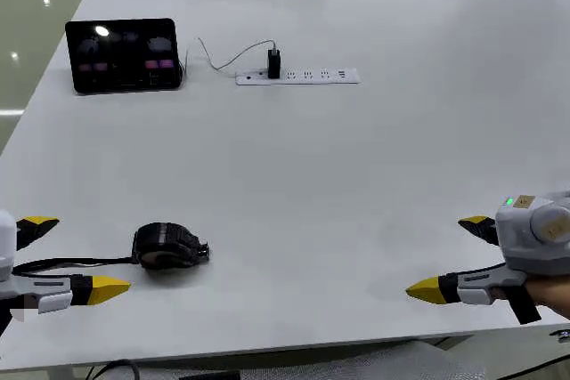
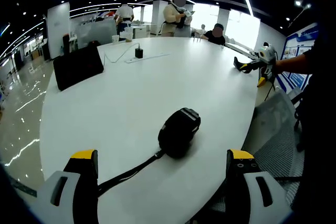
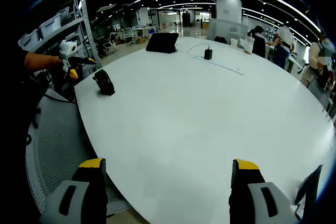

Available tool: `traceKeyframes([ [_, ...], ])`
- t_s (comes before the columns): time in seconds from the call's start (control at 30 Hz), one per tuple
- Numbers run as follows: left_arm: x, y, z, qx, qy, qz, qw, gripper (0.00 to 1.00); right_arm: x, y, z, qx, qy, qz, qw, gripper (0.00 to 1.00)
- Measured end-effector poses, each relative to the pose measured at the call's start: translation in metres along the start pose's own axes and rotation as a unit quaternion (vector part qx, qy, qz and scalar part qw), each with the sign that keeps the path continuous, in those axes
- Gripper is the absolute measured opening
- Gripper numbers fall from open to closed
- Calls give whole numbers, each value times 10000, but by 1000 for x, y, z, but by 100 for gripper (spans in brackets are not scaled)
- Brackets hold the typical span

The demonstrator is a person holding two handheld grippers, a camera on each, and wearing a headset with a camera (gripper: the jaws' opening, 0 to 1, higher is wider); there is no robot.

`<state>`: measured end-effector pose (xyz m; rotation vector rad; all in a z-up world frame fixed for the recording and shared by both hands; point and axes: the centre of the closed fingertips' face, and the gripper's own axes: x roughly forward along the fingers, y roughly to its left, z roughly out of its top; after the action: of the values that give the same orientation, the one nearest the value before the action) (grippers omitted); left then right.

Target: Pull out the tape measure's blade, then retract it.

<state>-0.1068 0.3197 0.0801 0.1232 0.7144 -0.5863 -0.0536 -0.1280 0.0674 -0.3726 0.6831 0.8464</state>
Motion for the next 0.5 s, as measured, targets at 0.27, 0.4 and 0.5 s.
traceKeyframes([
  [0.27,5,-6,-11,137,222,-122,9996,99,2,-5,-5,143,-98,55,9998,83],
  [0.4,9,-4,-11,148,267,-155,9994,99,5,-5,-6,-2,-31,85,10000,85],
  [0.5,10,-4,-9,200,287,-162,9993,99,9,-3,-4,50,-51,133,9999,93],
])
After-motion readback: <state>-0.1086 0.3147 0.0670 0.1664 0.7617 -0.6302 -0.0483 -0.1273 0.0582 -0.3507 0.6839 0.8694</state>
